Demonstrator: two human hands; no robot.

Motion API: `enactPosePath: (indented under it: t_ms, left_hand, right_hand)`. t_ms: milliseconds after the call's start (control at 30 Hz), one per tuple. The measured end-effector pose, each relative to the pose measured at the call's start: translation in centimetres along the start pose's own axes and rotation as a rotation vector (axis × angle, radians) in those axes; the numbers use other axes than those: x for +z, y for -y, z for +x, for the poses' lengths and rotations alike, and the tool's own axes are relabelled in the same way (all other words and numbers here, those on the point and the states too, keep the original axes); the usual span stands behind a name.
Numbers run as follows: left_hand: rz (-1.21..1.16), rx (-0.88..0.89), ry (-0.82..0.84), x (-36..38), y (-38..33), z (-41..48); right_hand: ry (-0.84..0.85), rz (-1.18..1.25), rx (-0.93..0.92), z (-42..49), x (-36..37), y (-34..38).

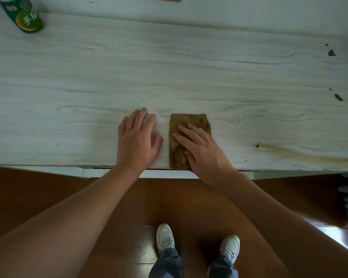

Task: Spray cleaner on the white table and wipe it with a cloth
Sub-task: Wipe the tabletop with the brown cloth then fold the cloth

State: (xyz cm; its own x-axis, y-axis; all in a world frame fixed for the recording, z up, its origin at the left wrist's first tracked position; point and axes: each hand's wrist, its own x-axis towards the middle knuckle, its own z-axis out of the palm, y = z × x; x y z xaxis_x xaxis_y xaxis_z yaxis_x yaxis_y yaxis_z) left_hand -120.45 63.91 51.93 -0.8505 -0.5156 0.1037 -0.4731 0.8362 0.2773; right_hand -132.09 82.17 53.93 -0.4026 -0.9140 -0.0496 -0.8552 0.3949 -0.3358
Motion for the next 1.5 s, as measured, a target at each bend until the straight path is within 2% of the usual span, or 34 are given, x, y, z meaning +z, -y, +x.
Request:
enactPosePath:
  t_ms: [200,400,500,600,733,900,1100,1367,1500]
  left_hand:
    - [-0.018,-0.046,-0.048,-0.1,-0.1,-0.1]
    - [-0.239,-0.103,-0.189,-0.9,0.7,0.0]
    - [-0.172,-0.108,-0.239,-1.7,2.9,-0.3]
    - [-0.104,-0.205,-0.15,-2.4,4.5,-1.0]
    - [-0.015,-0.213,-0.042,-1.9,3.5,-1.1]
    - [-0.042,-0.141,-0.038,-0.8,-1.3,0.0]
    - [-0.046,-0.026,0.045,1.2,-9.7,0.8]
    - [-0.053,0.031,0.096,4.5,-20.7,1.5]
    - [-0.016,0.038,0.066,6.4,-23.1,1.1]
  right_hand:
    - [-0.045,0.077,-0.001,-0.7,0.3,-0.2]
    - [0.077,0.071,-0.276,1.5,0.5,0.7]
    - [0.096,0.026,-0.347,4.9,1.3,2.3]
    - [0.056,0.023,-0.291,8.2,1.9,3.4]
    - [0.036,0.045,-0.196,8.6,1.3,1.6]
    - [-0.001,0.026,-0.128,3.3,-0.3,-4.2]
    - [0.038,-0.009,-0.022,-4.0,-3.7,-12.5]
    - [0.012,-0.036,0.069,-13.1,-8.1,-23.6]
    - [-0.01,-0.009,0.151,-16.8,-9.9,-27.8]
